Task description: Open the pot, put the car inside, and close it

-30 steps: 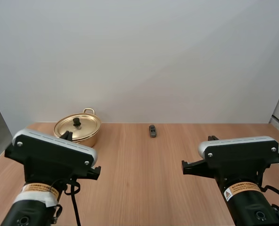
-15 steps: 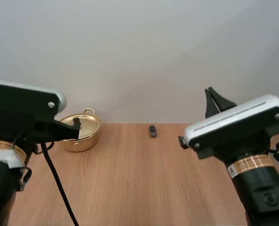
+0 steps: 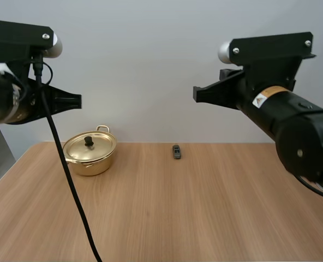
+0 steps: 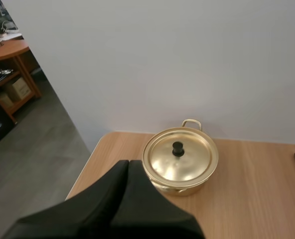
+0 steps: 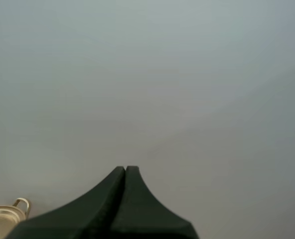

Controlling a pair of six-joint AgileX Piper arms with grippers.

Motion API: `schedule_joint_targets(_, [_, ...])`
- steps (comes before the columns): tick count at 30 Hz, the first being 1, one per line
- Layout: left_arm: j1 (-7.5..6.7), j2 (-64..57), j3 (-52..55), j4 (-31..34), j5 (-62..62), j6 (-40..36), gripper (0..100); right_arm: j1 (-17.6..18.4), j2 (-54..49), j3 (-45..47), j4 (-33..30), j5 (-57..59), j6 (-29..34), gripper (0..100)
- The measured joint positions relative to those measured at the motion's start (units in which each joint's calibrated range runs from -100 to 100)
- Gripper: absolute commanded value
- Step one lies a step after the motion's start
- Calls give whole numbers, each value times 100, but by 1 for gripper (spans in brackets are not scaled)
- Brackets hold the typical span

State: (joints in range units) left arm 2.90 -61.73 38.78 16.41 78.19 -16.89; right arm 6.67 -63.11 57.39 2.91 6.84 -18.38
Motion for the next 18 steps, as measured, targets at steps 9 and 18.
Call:
schedule_joint_targets(9, [153,1715,-1582,-250,1272,631,0,164,1729,-1809,658,2362,-885,0])
schedule_joint_targets(18, [153,3266,-1640,-251,460,543,48,164,3401,-3172,633,4718,-870,82])
